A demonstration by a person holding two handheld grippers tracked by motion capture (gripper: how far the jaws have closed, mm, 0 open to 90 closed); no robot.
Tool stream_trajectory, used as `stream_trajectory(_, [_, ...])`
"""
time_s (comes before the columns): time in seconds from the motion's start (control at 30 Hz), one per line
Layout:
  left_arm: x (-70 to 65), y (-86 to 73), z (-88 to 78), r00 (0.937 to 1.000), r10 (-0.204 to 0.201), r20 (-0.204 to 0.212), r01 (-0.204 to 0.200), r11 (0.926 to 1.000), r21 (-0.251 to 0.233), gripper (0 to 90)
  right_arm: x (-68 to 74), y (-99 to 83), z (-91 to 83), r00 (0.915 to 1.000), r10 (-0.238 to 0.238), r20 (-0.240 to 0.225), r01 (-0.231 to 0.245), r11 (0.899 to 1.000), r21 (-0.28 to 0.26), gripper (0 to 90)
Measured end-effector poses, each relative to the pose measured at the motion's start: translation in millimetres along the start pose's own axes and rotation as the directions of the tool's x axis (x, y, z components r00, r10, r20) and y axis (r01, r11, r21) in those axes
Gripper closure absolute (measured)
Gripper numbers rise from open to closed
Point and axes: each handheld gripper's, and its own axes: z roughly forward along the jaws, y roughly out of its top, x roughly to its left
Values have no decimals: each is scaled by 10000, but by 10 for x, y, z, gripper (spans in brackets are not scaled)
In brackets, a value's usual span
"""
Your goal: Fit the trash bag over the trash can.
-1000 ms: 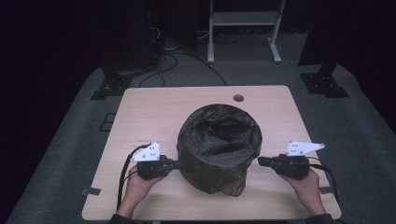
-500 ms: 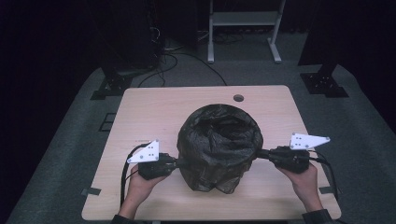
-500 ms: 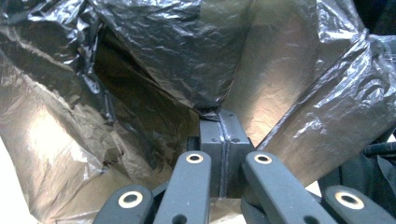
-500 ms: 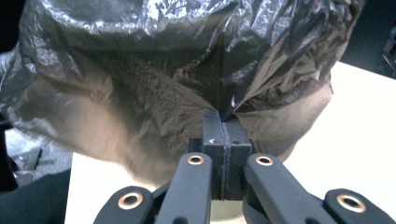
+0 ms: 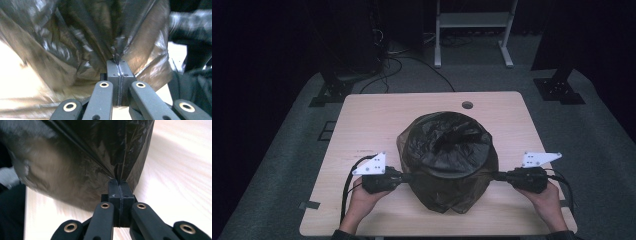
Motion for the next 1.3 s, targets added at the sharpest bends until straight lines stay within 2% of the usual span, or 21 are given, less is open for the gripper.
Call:
stream_trajectory(0.03, [14, -47, 21, 10000, -25, -70, 27, 9996, 297, 896, 0, -7, 20, 10000, -23, 26, 23, 9999, 100, 900])
stream_trajectory(0.1, [20, -60, 14, 10000, -64, -74, 65, 9997, 216, 873, 3, -8, 30, 10000, -47, 18, 47, 9999, 101, 900])
stream_trajectory(0.17, [27, -35, -62, 9995, -190, -244, 183, 9995, -248, 770, 9, 21, -11, 9999, -93, 73, 96, 9989, -462, 686])
stream_trajectory(0.2, [27, -35, -62, 9995, -190, -244, 183, 9995, -248, 737, 9, 21, -11, 9999, -93, 73, 96, 9989, -462, 686])
stream_trajectory(0.23, [23, 2, -135, 9994, -195, -292, 174, 9974, -696, 699, 0, 60, -60, 9998, 162, 68, -155, 9957, -916, 522])
stream_trajectory(0.3, [12, 50, -212, 9993, -178, -321, 145, 9948, -1009, 627, 11, 107, -112, 9996, 136, 238, -105, 9921, -1251, 396])
stream_trajectory(0.33, [12, 50, -212, 9993, -178, -321, 145, 9948, -1009, 582, 11, 107, -112, 9996, 136, 238, -105, 9921, -1251, 396])
stream_trajectory(0.37, [6, 97, -289, 9993, -228, -296, 187, 9911, -1319, 547, 13, 164, -156, 9997, 217, 147, -191, 9868, -1607, 295])
stream_trajectory(0.4, [6, 97, -289, 9993, -228, -296, 187, 9911, -1319, 511, 17, 195, -175, 9999, 149, 60, -137, 9842, -1765, 256])
stream_trajectory(0.5, [4, 215, -412, 9987, -478, -187, 434, 9812, -1881, 423, 46, 306, -195, 9999, -68, -114, 44, 9800, -1989, 126])
stream_trajectory(0.57, [3, 251, -439, 9985, -517, -188, 471, 9805, -1910, 340, 50, 345, -194, 9998, -144, -147, 112, 9805, -1962, 122])
stream_trajectory(0.67, [-9, 364, -534, 9976, -667, -162, 612, 9715, -2290, 263, 76, 473, -168, 9980, -565, -290, 499, 9804, -1904, 105])
stream_trajectory(0.77, [4, 460, -553, 9962, -861, -166, 797, 9681, -2376, 178, 80, 545, -136, 9957, -844, -383, 755, 9781, -1940, 103])
stream_trajectory(0.9, [30, 584, -520, 9956, -899, -279, 817, 9725, -2180, 84, 82, 611, -94, 9914, -1188, -549, 1046, 9715, -2127, 103])
stream_trajectory(1.0, [72, 733, -458, 9949, -967, -292, 894, 9773, -1920, 16, 81, 637, -63, 9885, -1400, -567, 1256, 9704, -2062, 103])
stream_trajectory(1.03, [107, 840, -412, 9954, -925, -256, 868, 9812, -1727, 0, 82, 643, -54, 9874, -1477, -575, 1331, 9696, -2055, 103])
stream_trajectory(1.07, [107, 840, -412, 9954, -925, -256, 868, 9812, -1727, 0, 82, 648, -45, 9865, -1523, -595, 1372, 9688, -2063, 103])
stream_trajectory(1.17, [194, 1067, -318, 9961, -827, -318, 773, 9865, -1447, 0, 78, 678, -20, 9836, -1676, -672, 1508, 9671, -2050, 103])
stream_trajectory(1.2, [194, 1067, -318, 9961, -827, -318, 773, 9865, -1447, 0, 79, 687, -12, 9831, -1700, -679, 1531, 9669, -2041, 103])
stream_trajectory(1.23, [240, 1180, -271, 9965, -747, -377, 694, 9894, -1272, 0, 76, 695, -6, 9824, -1733, -692, 1560, 9663, -2048, 103])
stream_trajectory(1.3, [265, 1235, -248, 9966, -721, -386, 670, 9905, -1201, 0, 73, 701, 1, 9817, -1772, -700, 1592, 9647, -2097, 103])
